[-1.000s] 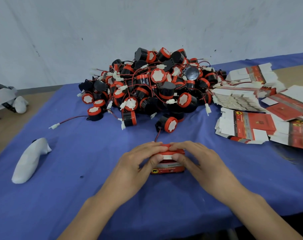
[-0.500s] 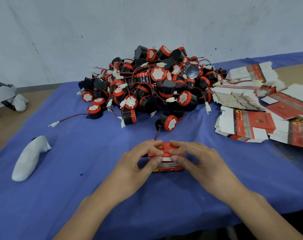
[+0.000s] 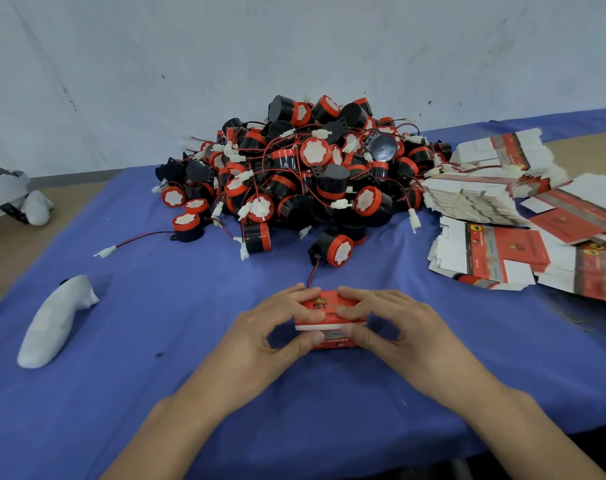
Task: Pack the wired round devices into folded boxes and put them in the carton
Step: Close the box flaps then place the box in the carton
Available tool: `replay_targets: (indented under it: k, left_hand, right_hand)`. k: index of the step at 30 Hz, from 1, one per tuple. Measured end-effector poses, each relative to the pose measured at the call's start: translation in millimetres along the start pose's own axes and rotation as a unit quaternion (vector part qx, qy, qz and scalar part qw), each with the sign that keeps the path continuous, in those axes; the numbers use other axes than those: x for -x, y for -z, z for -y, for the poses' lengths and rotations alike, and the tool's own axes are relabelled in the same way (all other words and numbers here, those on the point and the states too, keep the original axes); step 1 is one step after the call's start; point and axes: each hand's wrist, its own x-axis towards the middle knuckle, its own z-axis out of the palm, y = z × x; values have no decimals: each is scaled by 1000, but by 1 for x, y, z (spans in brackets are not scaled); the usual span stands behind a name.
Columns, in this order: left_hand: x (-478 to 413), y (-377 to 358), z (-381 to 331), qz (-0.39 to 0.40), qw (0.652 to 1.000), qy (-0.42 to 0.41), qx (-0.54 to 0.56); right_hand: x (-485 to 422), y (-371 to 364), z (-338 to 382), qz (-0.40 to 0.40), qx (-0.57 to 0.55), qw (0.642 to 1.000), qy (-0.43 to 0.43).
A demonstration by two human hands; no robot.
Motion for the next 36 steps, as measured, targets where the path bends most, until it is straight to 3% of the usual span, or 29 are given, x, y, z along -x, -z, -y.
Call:
replay_targets:
  k: [16,24,29,36]
  left_hand:
    - [3,5,3,11,999,18,-30]
    - [-2,-7,-12,-24,998,56,18]
    - [-15,-21,-40,-134,984,39,109]
    - [-30,-48,-70,-219,949,69,216]
  right_hand:
    - [-1,6,3,37,51,998,20]
    - [-3,2,2,38,-96,993,-52]
    - [-4,-8,27,-78,-292,951,-62]
    - [-9,-23,58,-166,-389,903,-74]
